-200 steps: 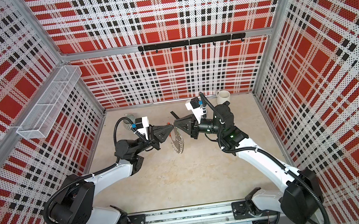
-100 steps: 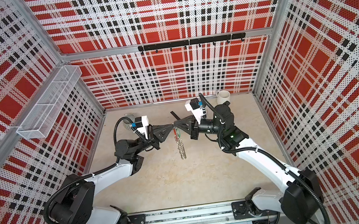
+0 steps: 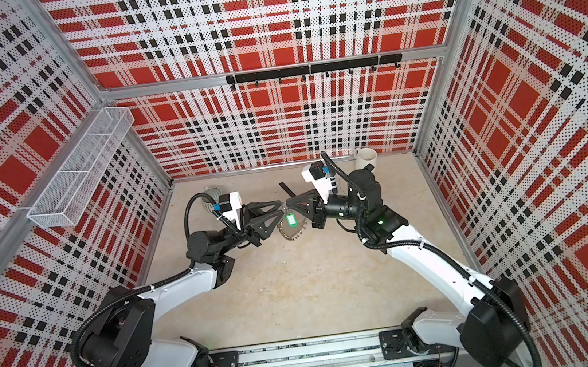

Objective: Attach keys to a key ring
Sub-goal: Insert the key into the keyring.

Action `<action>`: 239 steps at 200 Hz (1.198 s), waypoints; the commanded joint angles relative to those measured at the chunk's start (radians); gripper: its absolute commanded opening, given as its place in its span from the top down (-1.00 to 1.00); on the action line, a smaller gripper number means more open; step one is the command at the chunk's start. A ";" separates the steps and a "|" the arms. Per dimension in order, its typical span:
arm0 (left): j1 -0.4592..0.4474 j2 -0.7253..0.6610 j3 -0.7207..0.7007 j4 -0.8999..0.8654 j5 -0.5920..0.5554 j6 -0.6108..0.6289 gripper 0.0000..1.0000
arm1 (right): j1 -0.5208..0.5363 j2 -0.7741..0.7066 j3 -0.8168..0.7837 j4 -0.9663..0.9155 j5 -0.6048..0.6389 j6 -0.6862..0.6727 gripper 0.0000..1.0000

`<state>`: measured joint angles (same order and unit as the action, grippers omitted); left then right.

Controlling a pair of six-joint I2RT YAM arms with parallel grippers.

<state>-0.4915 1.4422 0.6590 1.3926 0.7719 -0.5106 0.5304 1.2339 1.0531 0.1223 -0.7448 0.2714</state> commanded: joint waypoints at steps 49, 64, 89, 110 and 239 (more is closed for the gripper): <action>0.012 -0.130 0.058 -0.472 0.075 0.428 0.35 | 0.007 0.001 0.065 -0.107 -0.010 -0.135 1.00; 0.012 -0.118 0.075 -0.477 0.084 0.422 0.36 | 0.008 0.003 0.062 -0.102 -0.022 -0.132 1.00; 0.008 -0.096 0.101 -0.477 0.092 0.406 0.37 | 0.008 0.003 0.057 -0.093 -0.039 -0.121 1.00; 0.000 -0.077 0.118 -0.477 0.095 0.403 0.38 | 0.012 -0.005 0.053 -0.094 -0.042 -0.123 1.00; -0.023 -0.060 0.124 -0.475 0.101 0.393 1.00 | -0.005 -0.075 -0.080 0.027 0.150 -0.034 0.22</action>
<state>-0.5037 1.3834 0.7750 0.8955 0.8635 -0.1284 0.5327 1.2098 1.0294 0.0563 -0.6830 0.1928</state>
